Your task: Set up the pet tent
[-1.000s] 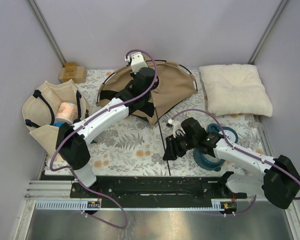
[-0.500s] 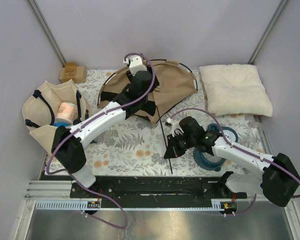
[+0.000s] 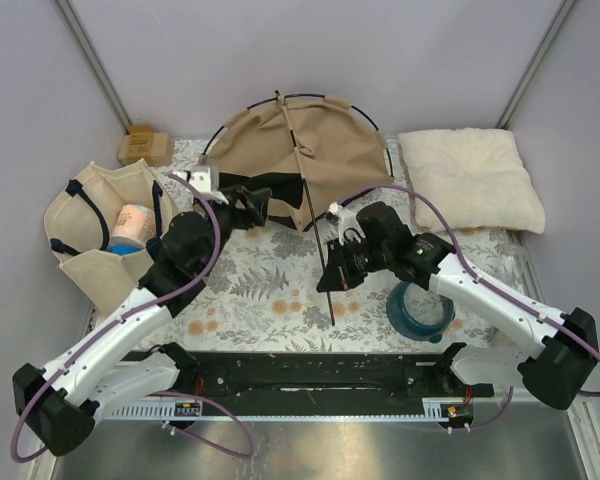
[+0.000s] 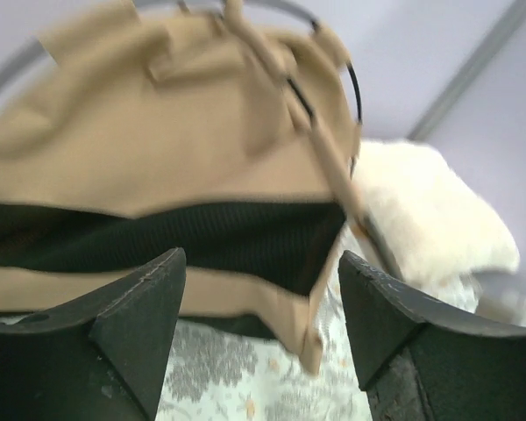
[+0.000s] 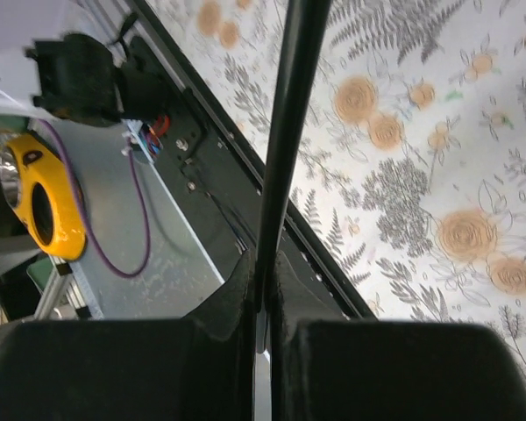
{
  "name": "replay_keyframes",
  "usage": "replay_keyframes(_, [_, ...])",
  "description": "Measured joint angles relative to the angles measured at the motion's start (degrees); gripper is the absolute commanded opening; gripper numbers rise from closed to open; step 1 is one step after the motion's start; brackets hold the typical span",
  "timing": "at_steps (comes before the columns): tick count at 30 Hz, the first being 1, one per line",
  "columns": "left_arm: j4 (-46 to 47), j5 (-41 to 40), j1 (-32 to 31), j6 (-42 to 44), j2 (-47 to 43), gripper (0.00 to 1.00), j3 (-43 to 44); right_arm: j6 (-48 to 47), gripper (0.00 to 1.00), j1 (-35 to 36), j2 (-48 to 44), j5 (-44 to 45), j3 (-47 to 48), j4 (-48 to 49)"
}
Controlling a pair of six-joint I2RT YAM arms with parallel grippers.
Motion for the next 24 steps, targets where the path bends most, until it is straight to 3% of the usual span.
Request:
replay_keyframes(3, [4.52, 7.91, 0.5, 0.68, -3.48, 0.72, -8.98, 1.4, 0.0, 0.0, 1.4, -0.09, 5.27, -1.49])
replay_keyframes(6, [6.8, 15.15, 0.5, 0.42, -1.03, 0.72, -14.19, 3.34, 0.0, 0.0, 3.15, -0.59, 9.9, -2.05])
replay_keyframes(15, [12.31, 21.75, 0.42, 0.11, 9.14, 0.71, -14.32, 8.26, 0.0, 0.0, 5.64, -1.75, 13.66, -1.84])
replay_keyframes(18, [14.34, 21.62, 0.42, 0.09, 10.78, 0.64, -13.18, 9.25, 0.0, 0.0, 5.64, -1.97, 13.66, -1.53])
replay_keyframes(21, [15.87, 20.9, 0.42, 0.09, 10.88, 0.46, -13.03, 9.79, 0.0, 0.0, 5.64, -1.97, 13.66, -1.42])
replay_keyframes(24, [16.59, 20.2, 0.42, 0.57, 10.95, 0.36, -13.03, 9.99, 0.0, 0.0, 5.64, -1.97, 13.66, -1.42])
